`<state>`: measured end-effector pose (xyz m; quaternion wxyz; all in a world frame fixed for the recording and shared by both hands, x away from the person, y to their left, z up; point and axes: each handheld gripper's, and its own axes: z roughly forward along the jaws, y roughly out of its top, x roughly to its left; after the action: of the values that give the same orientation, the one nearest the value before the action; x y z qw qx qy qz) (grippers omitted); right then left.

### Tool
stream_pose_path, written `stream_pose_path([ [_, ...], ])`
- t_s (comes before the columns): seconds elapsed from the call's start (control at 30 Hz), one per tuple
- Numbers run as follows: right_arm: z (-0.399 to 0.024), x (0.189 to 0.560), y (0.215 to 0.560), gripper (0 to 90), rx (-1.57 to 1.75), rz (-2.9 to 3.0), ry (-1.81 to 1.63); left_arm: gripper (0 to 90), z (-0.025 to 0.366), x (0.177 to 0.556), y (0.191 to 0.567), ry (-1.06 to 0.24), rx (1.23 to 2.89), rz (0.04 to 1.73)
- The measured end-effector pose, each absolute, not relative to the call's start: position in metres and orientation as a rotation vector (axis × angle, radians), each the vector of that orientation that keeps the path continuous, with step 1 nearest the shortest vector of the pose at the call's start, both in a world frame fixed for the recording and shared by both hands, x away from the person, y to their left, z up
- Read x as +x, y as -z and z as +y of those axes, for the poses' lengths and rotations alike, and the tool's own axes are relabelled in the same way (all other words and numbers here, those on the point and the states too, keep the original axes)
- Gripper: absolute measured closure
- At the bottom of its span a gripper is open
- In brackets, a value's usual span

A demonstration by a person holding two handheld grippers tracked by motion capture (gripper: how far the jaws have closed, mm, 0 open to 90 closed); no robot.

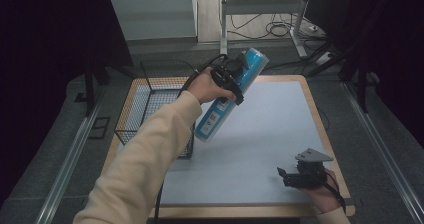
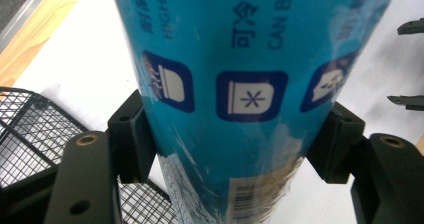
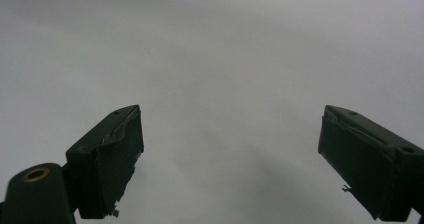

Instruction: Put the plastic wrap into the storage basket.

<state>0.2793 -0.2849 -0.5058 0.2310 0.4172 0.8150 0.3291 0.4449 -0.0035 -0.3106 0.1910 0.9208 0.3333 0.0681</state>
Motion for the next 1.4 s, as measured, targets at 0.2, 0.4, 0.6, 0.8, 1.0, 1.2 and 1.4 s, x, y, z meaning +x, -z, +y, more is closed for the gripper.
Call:
stream_pose_path([
  [0.2,-0.285,0.28,0.506,10.9,1.152,2.24,-0.905,31.7,0.004,0.45,0.303,-0.216,2.582,0.959],
  [0.4,-0.285,0.28,0.506,10.9,1.155,2.238,-0.905,31.7,0.016,0.452,0.298,-0.224,2.56,0.976],
  [0.6,-0.284,0.28,0.506,10.9,1.154,2.238,-0.905,31.7,0.028,0.454,0.289,-0.243,2.568,0.997],
  [0.8,-0.284,0.28,0.507,10.9,1.154,2.243,-0.904,31.7,0.041,0.455,0.281,-0.262,2.558,1.035],
  [1.0,-0.285,0.28,0.506,10.9,1.152,2.24,-0.902,31.7,0.056,0.458,0.276,-0.285,2.542,1.068],
  [1.2,-0.284,0.28,0.506,10.9,1.152,2.241,-0.9,31.7,0.076,0.461,0.275,-0.25,2.507,1.114],
  [1.4,-0.285,0.28,0.507,10.9,1.153,2.24,-0.899,31.7,0.096,0.463,0.277,-0.279,2.488,1.172],
])
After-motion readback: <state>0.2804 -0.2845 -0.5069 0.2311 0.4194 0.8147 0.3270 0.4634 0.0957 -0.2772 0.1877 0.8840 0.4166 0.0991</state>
